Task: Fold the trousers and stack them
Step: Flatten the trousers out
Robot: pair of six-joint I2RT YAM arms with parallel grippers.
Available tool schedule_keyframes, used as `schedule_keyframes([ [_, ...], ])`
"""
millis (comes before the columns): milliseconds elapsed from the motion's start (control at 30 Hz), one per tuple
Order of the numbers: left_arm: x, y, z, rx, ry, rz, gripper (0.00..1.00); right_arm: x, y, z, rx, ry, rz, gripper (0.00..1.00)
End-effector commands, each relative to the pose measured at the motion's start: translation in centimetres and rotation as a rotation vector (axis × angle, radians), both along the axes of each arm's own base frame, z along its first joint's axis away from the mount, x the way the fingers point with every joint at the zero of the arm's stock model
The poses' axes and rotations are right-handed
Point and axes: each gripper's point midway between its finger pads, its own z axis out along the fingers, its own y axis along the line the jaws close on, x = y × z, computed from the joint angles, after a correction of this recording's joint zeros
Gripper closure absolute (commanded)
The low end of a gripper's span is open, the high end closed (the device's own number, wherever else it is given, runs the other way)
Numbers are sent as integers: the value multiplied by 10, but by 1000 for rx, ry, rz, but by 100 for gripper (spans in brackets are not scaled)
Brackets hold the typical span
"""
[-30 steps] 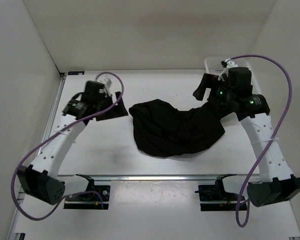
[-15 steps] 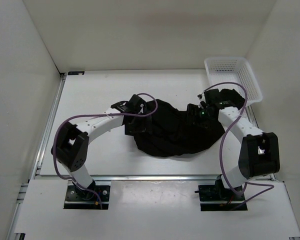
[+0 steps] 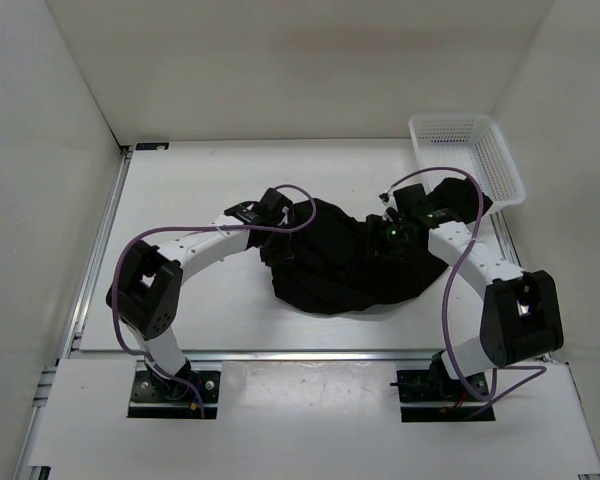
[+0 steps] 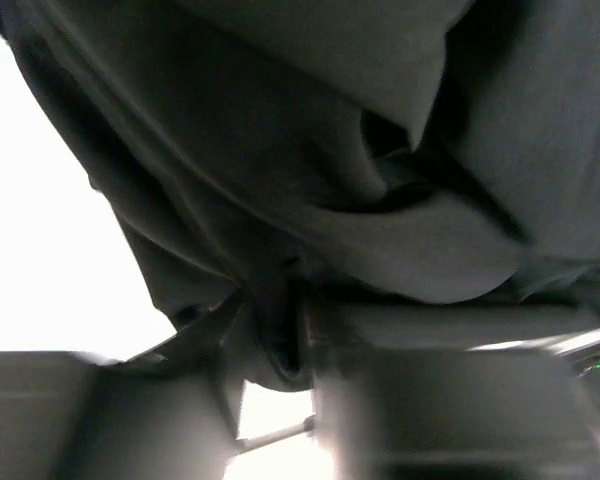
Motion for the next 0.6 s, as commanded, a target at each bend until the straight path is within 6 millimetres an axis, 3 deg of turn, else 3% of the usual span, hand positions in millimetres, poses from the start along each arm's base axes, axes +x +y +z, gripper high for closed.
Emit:
schedule_keyframes([
  [0,7,-4,13,-24,-46,-6,72,6,0,-5,-5,-12,-10,43],
  [67,10,0,17,-30,-54,6,90,9,0,-9,-17,-3,-14,68],
  [200,27,15,41,-70,-109,37,90,16,15,0,-14,-33,22,99],
  [367,41,18,80,-145,-183,35,90,20,20,1,-40,-39,22,99],
  [400,39,19,78,-136,-179,26,90,24,20,4,-43,-53,17,99],
  [433,41,18,83,-139,-193,18,90,21,20,3,-44,-36,8,97],
  [500,42,16,90,-155,-205,13,90,24,21,10,-37,-54,8,56],
  [567,40,17,89,-146,-200,5,90,22,24,19,-26,-78,16,27],
])
